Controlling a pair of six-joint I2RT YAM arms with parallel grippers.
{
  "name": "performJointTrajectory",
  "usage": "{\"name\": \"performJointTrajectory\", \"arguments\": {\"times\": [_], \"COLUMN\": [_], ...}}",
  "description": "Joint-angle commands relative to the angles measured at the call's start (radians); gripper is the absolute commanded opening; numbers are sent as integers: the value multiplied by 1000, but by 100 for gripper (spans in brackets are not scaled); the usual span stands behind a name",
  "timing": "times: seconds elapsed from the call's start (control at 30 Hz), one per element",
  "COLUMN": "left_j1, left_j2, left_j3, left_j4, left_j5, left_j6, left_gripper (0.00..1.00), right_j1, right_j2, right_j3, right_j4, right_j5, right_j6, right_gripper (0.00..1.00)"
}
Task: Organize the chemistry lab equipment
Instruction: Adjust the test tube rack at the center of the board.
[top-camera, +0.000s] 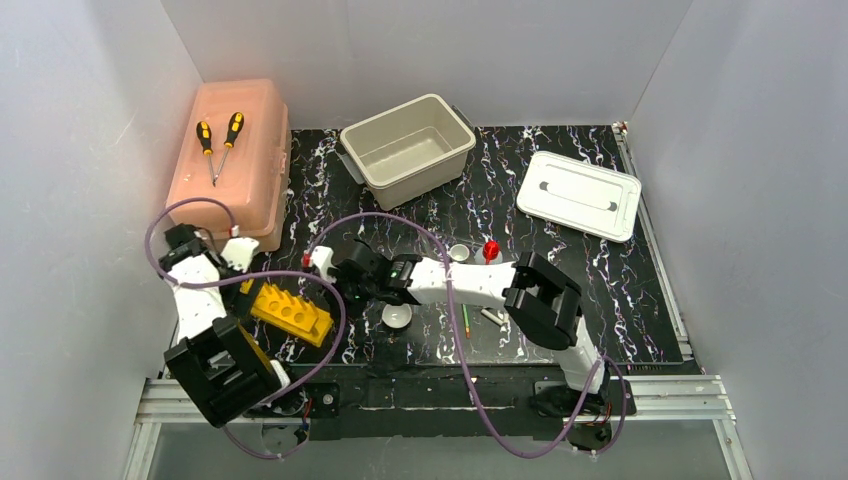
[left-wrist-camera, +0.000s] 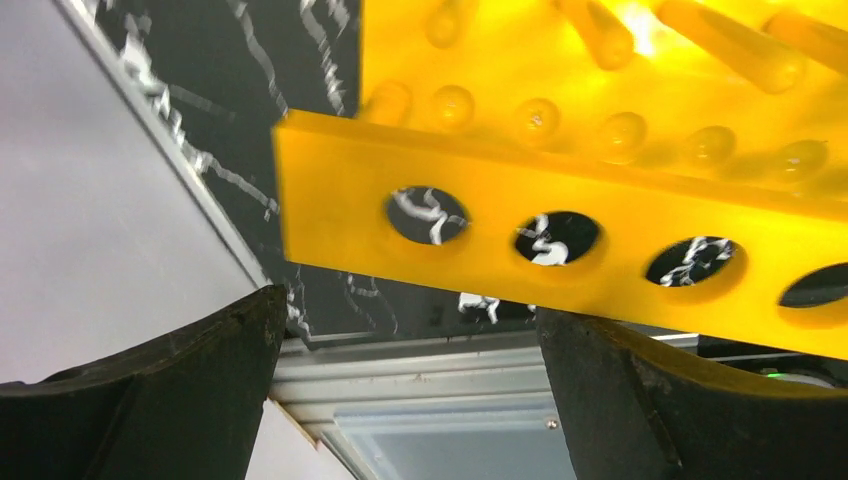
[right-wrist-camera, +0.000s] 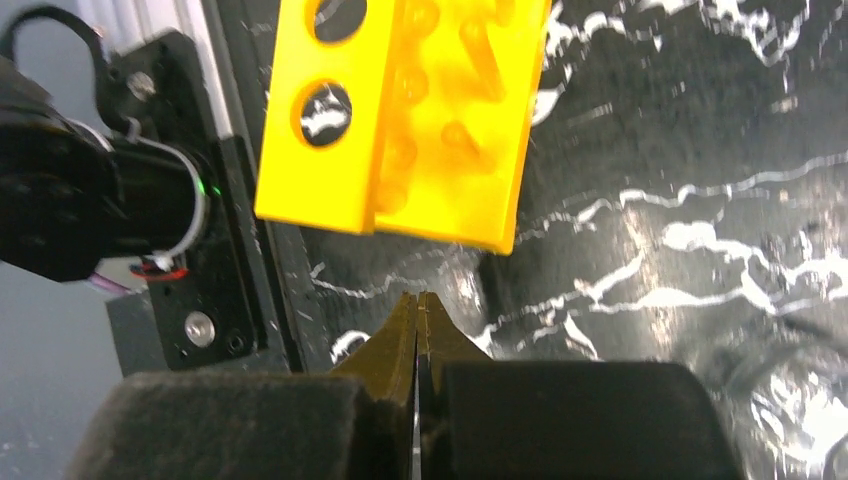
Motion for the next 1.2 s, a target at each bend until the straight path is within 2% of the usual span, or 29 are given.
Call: {"name": "performJointTrajectory", "arguments": {"times": [0.0,0.27,0.4,0.5,0.6,0.7,0.8,0.93,1.03,1.17], "left_j1": [-144,-368,-443,-507,-556,-565,-565,-555,-529,-524], "left_j2": [-40,29,65,87,96,59,50,55,62,107], "left_j3": [-45,-8,22,43,64,63,64,118,158,151], "left_j4": [28,10,3,7,-15,-24,-19,-22,-29,25], "left_j5": [80,126,143,147,156,193,172,88,24,-122], "left_j6": [-30,-51,-58,-82,-106,-89,-66,-113,-206,-274], "left_gripper": [95,95,95,95,95,96,98,98,98,95], "right_j1": [-9,-74,-92,-104,-115,-118,-118,-118,-117,-112], "right_j2": [-105,-253,-298,-307,-269,-200,-150,-112,-104,-100], "right_j3": [-72,-215,-253,-271,-239,-170,-129,-110,-131,-155], "right_j4": [-6,57,82,122,169,169,171,175,182,201], "right_j5": [84,139,159,173,181,173,149,126,121,110], "right_j6": [-23,32,47,64,78,81,87,94,94,95], "right_gripper": [1,3,8,19,21,23,24,24,23,21]}}
